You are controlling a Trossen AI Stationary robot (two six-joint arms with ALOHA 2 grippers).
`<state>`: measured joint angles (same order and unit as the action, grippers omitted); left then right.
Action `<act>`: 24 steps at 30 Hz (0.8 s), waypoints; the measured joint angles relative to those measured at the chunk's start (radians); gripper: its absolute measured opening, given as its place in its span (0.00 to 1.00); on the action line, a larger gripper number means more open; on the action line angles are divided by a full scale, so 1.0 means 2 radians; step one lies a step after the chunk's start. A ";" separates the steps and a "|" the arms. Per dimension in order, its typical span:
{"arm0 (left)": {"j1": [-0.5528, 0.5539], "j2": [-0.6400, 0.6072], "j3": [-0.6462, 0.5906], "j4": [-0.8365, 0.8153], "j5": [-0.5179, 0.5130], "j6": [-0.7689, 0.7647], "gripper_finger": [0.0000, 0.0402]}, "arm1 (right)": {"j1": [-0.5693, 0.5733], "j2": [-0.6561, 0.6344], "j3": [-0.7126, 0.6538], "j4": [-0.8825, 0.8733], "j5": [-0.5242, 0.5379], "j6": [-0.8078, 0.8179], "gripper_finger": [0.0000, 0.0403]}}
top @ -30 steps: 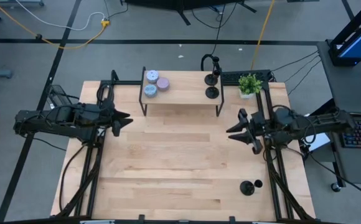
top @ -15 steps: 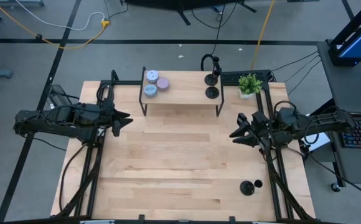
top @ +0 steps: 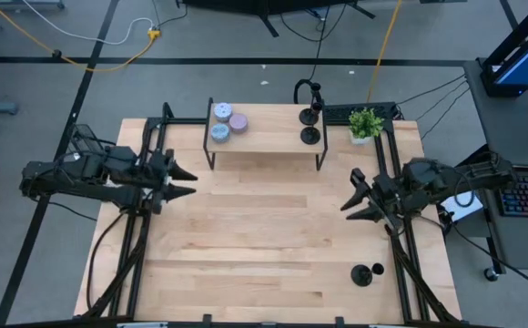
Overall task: Pick & Place candle stick holders
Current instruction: Put the black candle holder on the shelf
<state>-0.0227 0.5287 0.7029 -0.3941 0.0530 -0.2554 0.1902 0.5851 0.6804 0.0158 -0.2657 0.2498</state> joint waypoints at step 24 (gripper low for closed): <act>-0.043 0.000 -0.106 0.137 0.039 -0.023 0.47 | 0.221 0.146 0.230 -0.500 -0.025 0.419 0.26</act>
<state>-0.1090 0.5286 0.4915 -0.1196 0.1314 -0.3023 0.6316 0.8779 1.1397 -0.9833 -0.3166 1.0887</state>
